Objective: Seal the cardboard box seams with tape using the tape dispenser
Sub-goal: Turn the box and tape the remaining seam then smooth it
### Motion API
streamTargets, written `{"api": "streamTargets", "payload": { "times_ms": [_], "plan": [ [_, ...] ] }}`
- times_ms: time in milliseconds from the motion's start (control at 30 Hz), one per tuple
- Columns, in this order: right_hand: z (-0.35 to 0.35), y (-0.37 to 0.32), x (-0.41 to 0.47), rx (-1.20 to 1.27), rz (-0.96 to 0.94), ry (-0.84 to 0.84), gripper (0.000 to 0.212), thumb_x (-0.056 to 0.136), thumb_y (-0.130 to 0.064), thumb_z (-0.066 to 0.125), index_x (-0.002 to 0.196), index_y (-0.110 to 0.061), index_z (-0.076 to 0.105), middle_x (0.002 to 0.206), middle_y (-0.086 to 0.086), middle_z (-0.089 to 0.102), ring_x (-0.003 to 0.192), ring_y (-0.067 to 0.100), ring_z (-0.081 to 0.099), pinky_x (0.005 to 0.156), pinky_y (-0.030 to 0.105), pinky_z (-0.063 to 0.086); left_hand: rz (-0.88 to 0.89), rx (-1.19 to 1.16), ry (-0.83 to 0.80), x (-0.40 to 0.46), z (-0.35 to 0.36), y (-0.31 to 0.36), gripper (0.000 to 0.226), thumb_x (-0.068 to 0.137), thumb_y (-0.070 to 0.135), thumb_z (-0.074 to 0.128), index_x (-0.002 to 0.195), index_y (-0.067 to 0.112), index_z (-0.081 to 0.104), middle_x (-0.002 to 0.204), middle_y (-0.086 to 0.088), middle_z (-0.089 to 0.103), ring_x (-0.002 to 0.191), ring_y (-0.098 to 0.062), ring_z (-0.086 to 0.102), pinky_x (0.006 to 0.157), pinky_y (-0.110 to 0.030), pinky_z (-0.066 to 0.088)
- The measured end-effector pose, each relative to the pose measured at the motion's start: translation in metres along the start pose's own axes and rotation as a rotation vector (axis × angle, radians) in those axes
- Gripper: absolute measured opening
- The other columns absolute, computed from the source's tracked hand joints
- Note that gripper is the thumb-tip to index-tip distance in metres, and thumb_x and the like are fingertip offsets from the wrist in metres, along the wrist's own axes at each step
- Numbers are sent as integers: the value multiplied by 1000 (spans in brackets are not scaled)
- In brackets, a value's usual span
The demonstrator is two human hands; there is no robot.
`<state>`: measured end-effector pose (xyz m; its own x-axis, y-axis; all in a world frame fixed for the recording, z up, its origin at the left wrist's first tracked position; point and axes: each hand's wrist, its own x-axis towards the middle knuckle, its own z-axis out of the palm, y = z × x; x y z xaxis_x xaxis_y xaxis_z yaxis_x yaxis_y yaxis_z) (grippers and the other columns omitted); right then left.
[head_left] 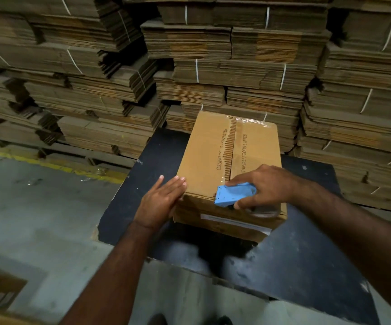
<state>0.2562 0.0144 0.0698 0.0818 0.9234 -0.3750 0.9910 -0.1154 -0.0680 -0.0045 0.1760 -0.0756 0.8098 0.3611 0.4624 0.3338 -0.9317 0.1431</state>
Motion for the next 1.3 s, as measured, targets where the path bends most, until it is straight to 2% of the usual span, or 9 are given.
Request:
{"api": "streamTargets", "payload": {
  "times_ms": [67, 200, 333, 433, 567, 867, 1000, 1167, 1300],
  "plan": [
    [1, -3, 6, -47, 2, 1, 71, 75, -80, 56, 140, -52, 43, 126, -8, 61, 105, 15, 55, 74, 33, 48, -25, 19, -38, 4, -2, 5, 44, 94, 26, 45, 130, 10, 65, 139, -7, 61, 131, -24, 56, 116, -45, 32],
    [3, -6, 14, -50, -10, 2, 71, 73, -78, 59, 137, -48, 48, 121, -10, 62, 104, 15, 55, 76, 34, 47, -104, 80, -57, 4, -4, 34, 61, 78, 14, 75, 135, 2, 58, 142, -16, 56, 135, -32, 51, 117, -48, 33],
    [2, -3, 16, -9, -4, -34, 70, 73, -78, 60, 136, -48, 49, 118, -10, 61, 99, 13, 53, 78, 35, 49, -136, -18, -85, 8, 6, 78, 76, 75, 16, 75, 145, 3, 47, 153, -16, 45, 143, -31, 41, 119, -47, 28],
    [2, -3, 19, 3, -7, -40, 71, 72, -79, 60, 135, -48, 50, 117, -10, 61, 97, 13, 53, 79, 37, 50, -114, 15, -93, 4, 15, 81, 70, 80, 17, 72, 145, 3, 48, 152, -14, 46, 142, -29, 42, 119, -45, 30],
    [0, -11, 25, 41, 12, -33, 70, 71, -77, 62, 133, -46, 52, 110, -12, 58, 95, 12, 52, 70, 33, 42, -53, 56, -87, 5, 16, 58, 58, 86, 19, 48, 142, 4, 52, 148, -13, 51, 138, -29, 48, 117, -45, 33],
    [1, 10, 2, 62, -20, 12, 71, 74, -81, 55, 136, -47, 51, 120, -13, 63, 93, 11, 51, 73, 31, 41, -75, -4, -93, 10, 9, 46, 74, 71, 8, 80, 140, 9, 56, 147, -8, 53, 136, -24, 50, 118, -38, 30],
    [2, 27, -26, 23, 41, -11, 68, 74, -83, 54, 136, -53, 48, 119, -17, 63, 97, 8, 53, 79, 32, 49, -91, 2, -89, 11, 7, 49, 75, 68, 9, 83, 138, 7, 57, 144, -9, 56, 133, -25, 53, 119, -34, 22],
    [2, 13, -5, -58, 78, -25, 72, 64, -86, 54, 129, -56, 51, 114, -12, 63, 103, 16, 57, 72, 34, 38, -116, 9, -83, 11, 5, 57, 68, 74, 12, 76, 138, 5, 56, 144, -12, 55, 134, -28, 52, 117, -42, 33],
    [1, 13, -7, -51, 98, -43, 71, 67, -84, 56, 130, -53, 52, 113, -11, 63, 97, 14, 55, 70, 32, 37, -78, -71, -80, 24, 10, 97, 67, 76, 17, 68, 140, 2, 53, 147, -15, 51, 139, -29, 46, 119, -43, 30]
  ]
}}
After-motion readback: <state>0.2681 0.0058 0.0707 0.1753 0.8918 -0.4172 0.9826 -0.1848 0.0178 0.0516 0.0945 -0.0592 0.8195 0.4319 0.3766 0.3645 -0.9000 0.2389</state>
